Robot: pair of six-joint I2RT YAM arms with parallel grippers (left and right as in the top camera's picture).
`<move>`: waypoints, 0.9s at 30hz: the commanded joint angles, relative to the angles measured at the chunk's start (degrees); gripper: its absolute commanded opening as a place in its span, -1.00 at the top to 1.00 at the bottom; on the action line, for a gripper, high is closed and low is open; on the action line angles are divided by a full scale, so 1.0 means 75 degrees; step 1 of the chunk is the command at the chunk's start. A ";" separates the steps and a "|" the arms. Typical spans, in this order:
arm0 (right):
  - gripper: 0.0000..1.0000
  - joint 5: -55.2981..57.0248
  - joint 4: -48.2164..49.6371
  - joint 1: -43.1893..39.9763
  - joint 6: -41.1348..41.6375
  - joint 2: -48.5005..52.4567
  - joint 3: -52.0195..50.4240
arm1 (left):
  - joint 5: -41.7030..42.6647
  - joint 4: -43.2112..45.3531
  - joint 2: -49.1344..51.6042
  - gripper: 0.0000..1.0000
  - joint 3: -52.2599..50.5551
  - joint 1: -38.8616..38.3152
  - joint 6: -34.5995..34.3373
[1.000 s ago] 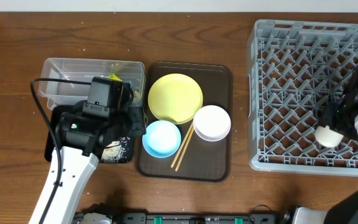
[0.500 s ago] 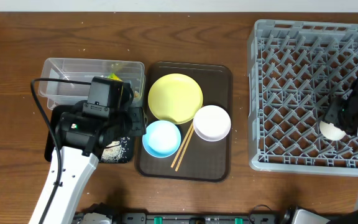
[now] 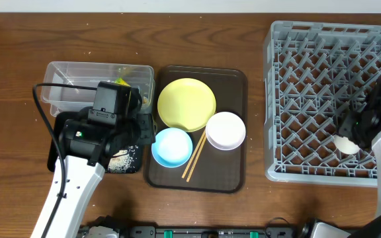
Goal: Sort waste into correct bins and load items into the dishwasher rack
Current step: 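Lower the white cup into the rack and open the right gripper, then move the right gripper to the pale pink bowl on the brown tray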
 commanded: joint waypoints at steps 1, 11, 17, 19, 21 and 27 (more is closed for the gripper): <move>-0.38 0.0000 0.0061 -0.0073 0.0087 -0.0035 -0.0041 | -0.0070 -0.0017 -0.0085 0.00 0.0020 0.0047 0.0073; -0.64 -0.0323 0.0079 -0.0070 0.0085 -0.0050 -0.0026 | -0.0073 -0.0017 -0.0082 -0.09 0.0020 0.0047 0.0073; -0.55 -0.2422 0.0087 -0.0055 -0.0224 -0.0233 0.0443 | -0.0079 -0.0143 -0.0079 -0.20 0.0015 0.0047 0.0073; -0.52 -0.3736 0.0204 -0.0044 -0.0533 -0.0399 0.0664 | -0.0172 -0.0233 -0.0050 -0.21 0.0003 0.0047 0.0070; -0.50 -0.4864 0.0440 0.0061 -0.0685 -0.0592 0.0822 | -0.0335 -0.0341 0.0023 -0.21 -0.0029 0.0047 0.0064; -0.48 -0.5913 0.1049 0.1230 -0.1239 -0.0973 0.0860 | -0.0358 -0.0449 0.0402 -0.22 -0.0277 0.0047 -0.0003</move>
